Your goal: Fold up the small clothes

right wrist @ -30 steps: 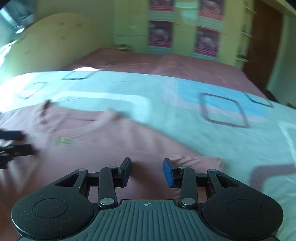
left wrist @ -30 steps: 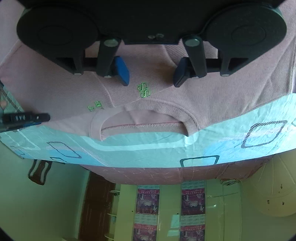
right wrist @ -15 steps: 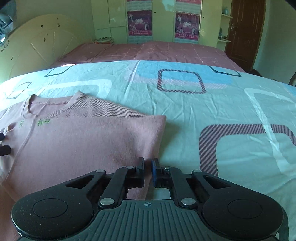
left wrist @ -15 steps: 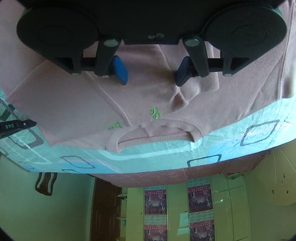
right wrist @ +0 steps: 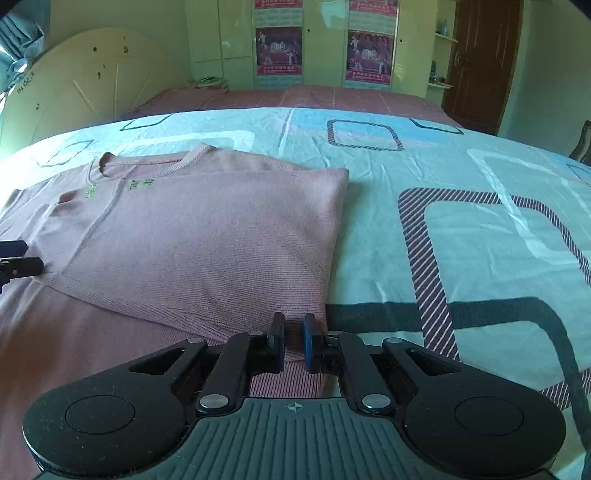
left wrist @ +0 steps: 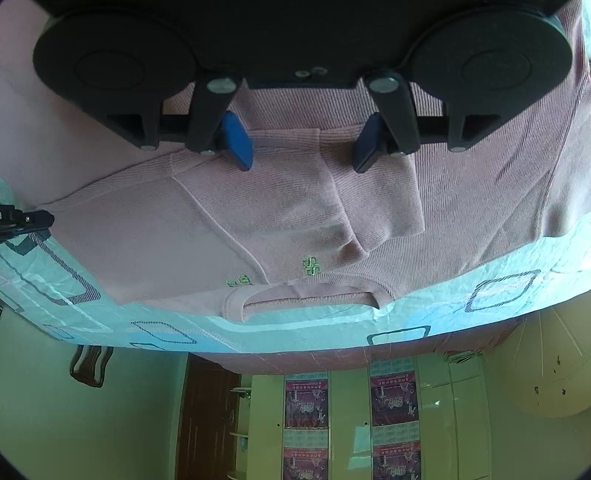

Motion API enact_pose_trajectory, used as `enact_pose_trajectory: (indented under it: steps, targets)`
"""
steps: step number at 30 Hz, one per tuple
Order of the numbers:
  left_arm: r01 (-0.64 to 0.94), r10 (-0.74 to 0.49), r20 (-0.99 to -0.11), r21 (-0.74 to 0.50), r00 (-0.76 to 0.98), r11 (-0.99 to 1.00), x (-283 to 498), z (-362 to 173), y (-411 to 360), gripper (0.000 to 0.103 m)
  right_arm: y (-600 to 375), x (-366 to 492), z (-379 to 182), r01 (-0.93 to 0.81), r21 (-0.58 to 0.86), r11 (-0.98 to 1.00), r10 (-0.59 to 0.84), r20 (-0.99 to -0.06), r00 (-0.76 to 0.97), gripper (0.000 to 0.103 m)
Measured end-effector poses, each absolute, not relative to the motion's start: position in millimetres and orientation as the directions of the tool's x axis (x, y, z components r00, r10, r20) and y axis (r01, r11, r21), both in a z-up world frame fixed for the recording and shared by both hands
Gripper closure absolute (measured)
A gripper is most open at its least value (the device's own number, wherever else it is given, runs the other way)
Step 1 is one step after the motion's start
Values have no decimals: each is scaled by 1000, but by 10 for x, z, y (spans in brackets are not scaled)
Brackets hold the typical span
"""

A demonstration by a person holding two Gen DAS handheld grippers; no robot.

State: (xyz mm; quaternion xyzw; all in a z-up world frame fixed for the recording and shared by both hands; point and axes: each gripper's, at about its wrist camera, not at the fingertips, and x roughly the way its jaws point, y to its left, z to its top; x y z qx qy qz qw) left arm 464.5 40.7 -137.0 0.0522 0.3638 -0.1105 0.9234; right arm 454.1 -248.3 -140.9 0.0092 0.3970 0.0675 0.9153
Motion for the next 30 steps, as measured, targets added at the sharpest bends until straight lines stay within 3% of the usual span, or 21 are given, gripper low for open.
enact_pose_trajectory:
  steps: [4, 7, 11, 12, 13, 14, 15, 16, 17, 18, 21, 22, 24, 25, 26, 27, 30]
  targets:
    - [253, -168, -684, 26, 710, 967, 4593, -1382, 455, 44, -2411, 4431, -1284, -127, 32, 991, 115, -681, 723, 95]
    - [256, -186, -675, 5, 714, 967, 4555, -1386, 519, 44, -2434, 4497, -1455, -114, 43, 993, 109, -738, 666, 96]
    - [233, -200, -671, -42, 714, 972, 4497, -1336, 678, 43, -2442, 4439, -1346, -67, 61, 996, 90, -721, 687, 95]
    - [215, -186, -667, -40, 722, 976, 4460, -1311, 735, 41, -2428, 4408, -1304, -60, 62, 996, 87, -709, 700, 95]
    - [188, -160, -663, -29, 732, 982, 4419, -1291, 801, 28, -2425, 4376, -1268, -42, 77, 996, 84, -697, 712, 95]
    - [158, -135, -654, -24, 744, 987, 4365, -1267, 906, 23, -2432, 4351, -1242, -22, 105, 994, 88, -689, 719, 94]
    - [133, -121, -649, -32, 751, 991, 4316, -1247, 1014, 23, -2447, 4324, -1224, 1, 147, 989, 100, -682, 725, 80]
    - [92, -102, -647, -49, 756, 995, 4251, -1221, 1178, 23, -2457, 4297, -1209, 21, 192, 981, 116, -674, 730, 46]
    - [48, -80, -645, -67, 760, 997, 4188, -1202, 1338, 23, -2453, 4273, -1198, 41, 225, 973, 122, -664, 738, 29]
    - [-8, -54, -644, -94, 763, 996, 4107, -1177, 1559, 23, -2441, 4249, -1194, 48, 245, 968, 128, -652, 747, 19]
    - [-176, 27, -646, -168, 763, 970, 3857, -1149, 2213, 24, -2325, 4249, -1168, 40, 275, 961, 153, -643, 750, 19]
    - [-224, 45, -650, -196, 759, 955, 3782, -1167, 2409, 29, -2280, 4259, -1162, 35, 277, 960, 158, -640, 752, 19]
    - [-341, 84, -664, -267, 743, 901, 3616, -1225, 2885, 43, -2178, 4300, -1153, 24, 280, 960, 167, -638, 752, 19]
    - [-391, 90, -668, -315, 738, 865, 3527, -1263, 3144, 61, -2138, 4330, -1147, 22, 283, 959, 172, -640, 749, 19]
    - [-420, 94, -663, -352, 743, 836, 3462, -1279, 3331, 71, -2086, 4366, -1150, 19, 289, 957, 179, -642, 746, 19]
    - [-458, 121, -654, -374, 747, 806, 3392, -1266, 3528, 70, -2041, 4402, -1147, 17, 294, 956, 185, -644, 743, 19]
    - [-564, 238, -637, -373, 733, 737, 3326, -1216, 3962, 54, -1910, 4500, -1139, 15, 295, 955, 189, -652, 734, 19]
